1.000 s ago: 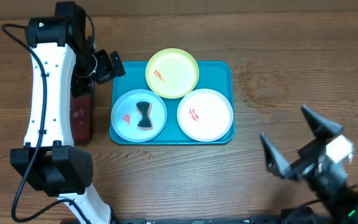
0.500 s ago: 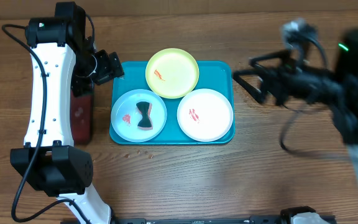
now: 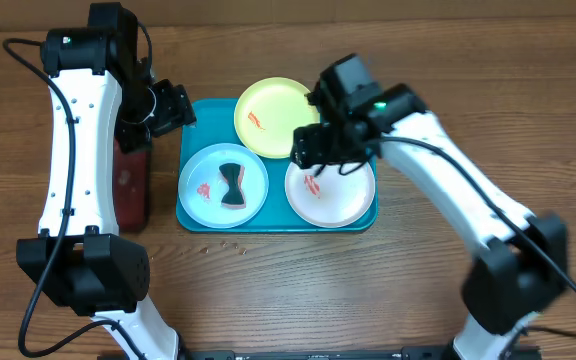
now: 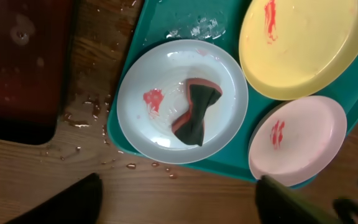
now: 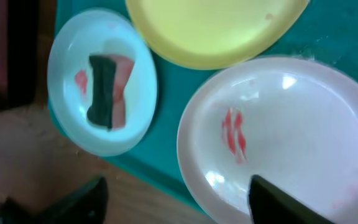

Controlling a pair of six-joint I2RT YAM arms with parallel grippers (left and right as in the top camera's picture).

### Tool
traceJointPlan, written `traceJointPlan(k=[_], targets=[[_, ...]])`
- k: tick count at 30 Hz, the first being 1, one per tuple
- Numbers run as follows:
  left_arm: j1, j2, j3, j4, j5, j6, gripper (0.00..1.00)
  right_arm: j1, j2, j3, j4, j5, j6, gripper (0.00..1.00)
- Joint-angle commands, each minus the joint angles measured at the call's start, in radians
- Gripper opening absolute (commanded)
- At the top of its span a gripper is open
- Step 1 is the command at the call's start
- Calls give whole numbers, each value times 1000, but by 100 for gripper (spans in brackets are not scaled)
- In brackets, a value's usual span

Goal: Clean dirty plates on tray and stack at the side
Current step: 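Reach the right gripper to the light blue plate rim and grip it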

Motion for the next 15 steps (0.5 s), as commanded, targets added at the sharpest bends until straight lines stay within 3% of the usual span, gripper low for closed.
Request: traceJointPlan(k=[1,4,7,15], targets=[[-7,7,0,-2,1,8,74,37,25,28,74,33,36,65],[-7,7,0,-10,1,11,74,72,69,28,137,34,35,55],[-7,7,0,-16,2,32,65,111,115,28,169,65,43,41],[-7,7,0,-33,2,39,63,186,230,27,233,191,73,40]])
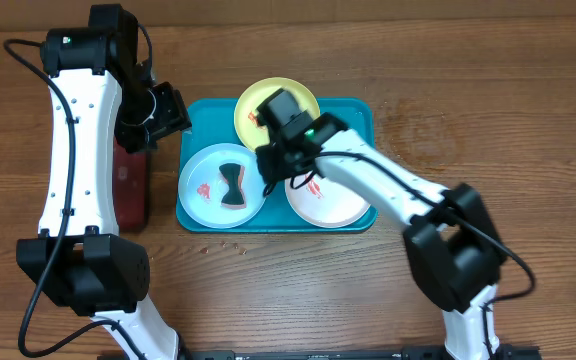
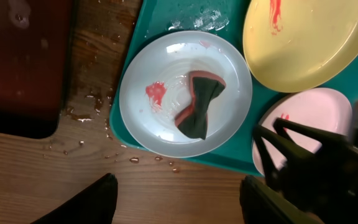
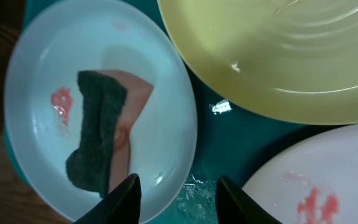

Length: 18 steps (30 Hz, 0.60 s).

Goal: Clean dirty plates on tray and stack at the side
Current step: 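Reach the right gripper to the light blue plate rim and grip it, then scrub the light blue plate with the sponge in the left gripper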

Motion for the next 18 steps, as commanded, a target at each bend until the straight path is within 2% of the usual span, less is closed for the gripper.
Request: traceJointPlan(k=[1,8,11,15,18], targets=[[-7,7,-1,-6,2,24,63,8,32,22,25,56,15,41],[-9,7,-89,11,14,63,52,8,76,21,54,55,31,39],[-14,7,-176,49,22,69,48,8,98,20,57,55,45,28],[-33,7,-318,164,155,162,47,8,124,18,56,50,45,19],[-48,7,-409,257,199,180,46,8,127,16,55,35,45,14]])
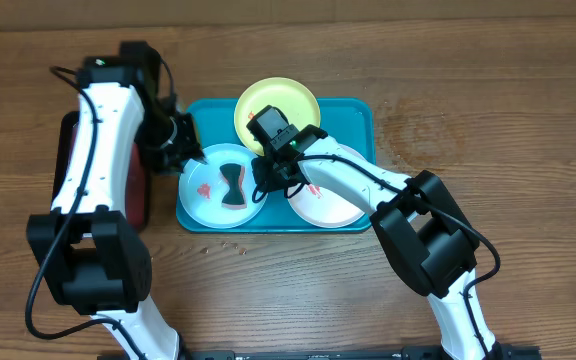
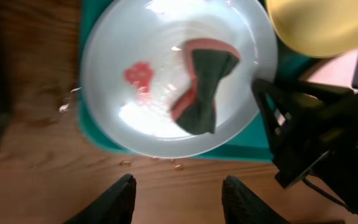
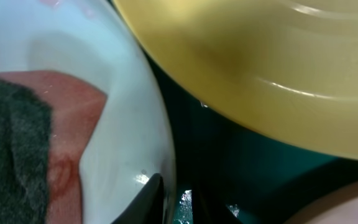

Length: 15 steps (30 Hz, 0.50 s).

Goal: Clean dirty plates on tray and stack at the side
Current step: 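Scrub the light blue plate with the sponge in the left gripper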

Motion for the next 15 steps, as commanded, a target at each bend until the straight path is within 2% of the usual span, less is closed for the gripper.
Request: traceJointPlan(k=[1,5,15], targets=[[-26,5,-95,71,97,66,46,-5,14,16,-4,-8,6,13],[-58,5,-204,186,116,49,41,-5,14,16,-9,-22,7,12],[-80,5,-402,428,105,5,40,-5,14,16,-28,-82,6,10]])
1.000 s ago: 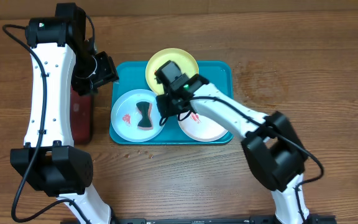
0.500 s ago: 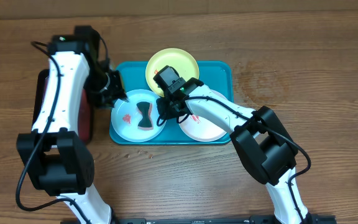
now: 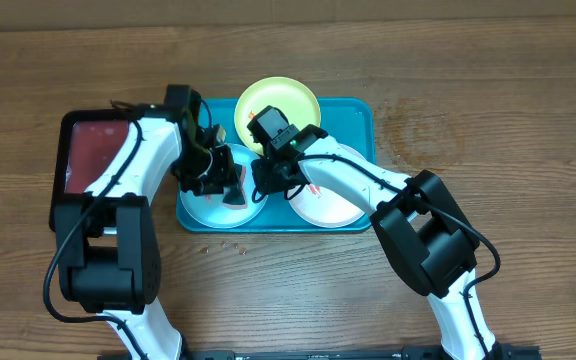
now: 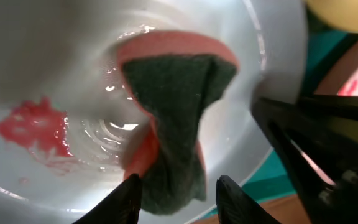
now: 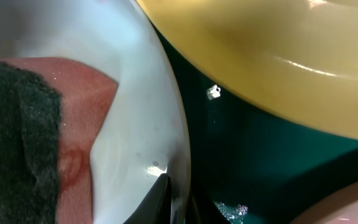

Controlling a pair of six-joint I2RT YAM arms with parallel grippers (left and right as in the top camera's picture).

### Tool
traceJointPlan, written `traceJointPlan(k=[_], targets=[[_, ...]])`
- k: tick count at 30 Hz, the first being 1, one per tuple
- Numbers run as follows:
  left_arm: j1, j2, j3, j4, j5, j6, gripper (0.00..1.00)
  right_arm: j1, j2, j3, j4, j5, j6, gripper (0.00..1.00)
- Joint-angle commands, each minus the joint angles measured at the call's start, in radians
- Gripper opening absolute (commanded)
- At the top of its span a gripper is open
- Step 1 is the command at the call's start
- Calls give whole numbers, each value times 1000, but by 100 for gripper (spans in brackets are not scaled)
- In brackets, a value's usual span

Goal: Clean dirty plates on tray and stack at the side
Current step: 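Scrub the light blue plate with the sponge in the left gripper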

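A white plate sits at the front left of the teal tray, with a red smear on it. On the plate lies a green and pink sponge. My left gripper hangs low over it, open, its fingers on either side of the sponge's near end. My right gripper is shut on the plate's right rim, one finger inside and one outside. A yellow plate and a pink plate with red smears share the tray.
A dark red board lies on the table left of the tray. Water drops dot the wood in front of the tray. In the left wrist view the right arm's dark fingers stand close beside the sponge.
My left gripper was higher, over the white plate's left side; now it is low over the sponge, still open. The right gripper stays on the plate's right rim, a little tighter.
My right gripper was open above the pink plate, the left gripper by the tray's back left corner. Then the right was over the gap beside the white plate, then on its rim. The left arm came over the plate and is now at the sponge.
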Motion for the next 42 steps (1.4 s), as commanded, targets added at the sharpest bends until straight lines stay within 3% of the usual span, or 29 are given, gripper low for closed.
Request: traceJointPlan(k=[1,12,16,20,23,25,33,42], targets=[[0,4,-47,47,16,-15,39,-3,14,15,-10,-25,5,10],[0,4,-101,220,-11,-17,42,-3,14,15,-22,-25,4,10],[0,4,-101,218,-11,-17,24,-3,14,15,-23,-24,4,10],[1,4,-101,184,-21,-18,15,-3,14,15,-23,-24,4,10],[1,4,-101,146,-97,-18,13,-3,14,15,-25,-24,4,10],[1,4,-101,121,-180,-24,5,-3,14,15,-27,-24,4,10],[26,3,-95,71,-562,-121,4,-3,14,15,-27,-21,0,10],[36,3,-27,127,-636,-134,4,-3,14,15,-27,-21,0,10]])
